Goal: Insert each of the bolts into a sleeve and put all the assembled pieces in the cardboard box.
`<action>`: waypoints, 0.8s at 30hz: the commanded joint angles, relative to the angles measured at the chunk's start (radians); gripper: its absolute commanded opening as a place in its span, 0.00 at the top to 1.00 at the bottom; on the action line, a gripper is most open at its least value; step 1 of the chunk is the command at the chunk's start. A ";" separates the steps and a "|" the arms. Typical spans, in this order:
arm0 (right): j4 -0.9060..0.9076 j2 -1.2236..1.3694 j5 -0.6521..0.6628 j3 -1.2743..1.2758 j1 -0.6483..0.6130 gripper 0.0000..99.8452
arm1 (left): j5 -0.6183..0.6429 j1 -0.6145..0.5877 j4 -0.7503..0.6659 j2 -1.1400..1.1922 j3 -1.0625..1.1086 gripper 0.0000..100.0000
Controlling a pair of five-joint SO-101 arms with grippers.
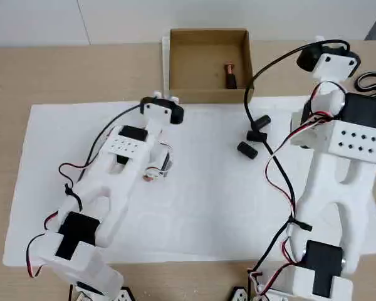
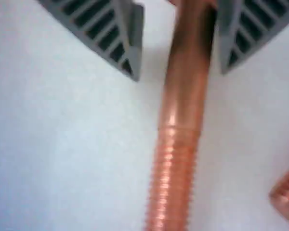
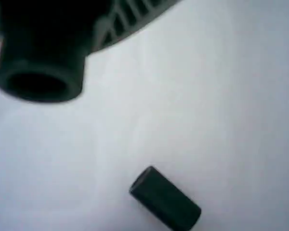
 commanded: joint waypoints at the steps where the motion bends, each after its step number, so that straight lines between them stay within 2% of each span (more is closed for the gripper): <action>1: 0.012 -0.050 -0.012 -0.052 0.007 1.00 | -0.002 0.040 -0.009 -0.012 -0.031 0.92; 4: 0.012 -0.051 -0.012 -0.052 0.007 1.00 | -0.005 0.061 -0.009 -0.012 -0.036 1.00; 14: 0.012 -0.051 -0.012 -0.052 0.007 1.00 | -0.014 0.060 0.006 -0.060 -0.038 0.99; 20: 0.012 -0.050 -0.012 -0.052 0.007 1.00 | -0.170 0.057 0.095 -0.299 -0.038 0.99; 24: 0.012 -0.054 -0.012 -0.020 0.005 1.00 | -0.359 0.057 0.149 -0.460 -0.031 0.99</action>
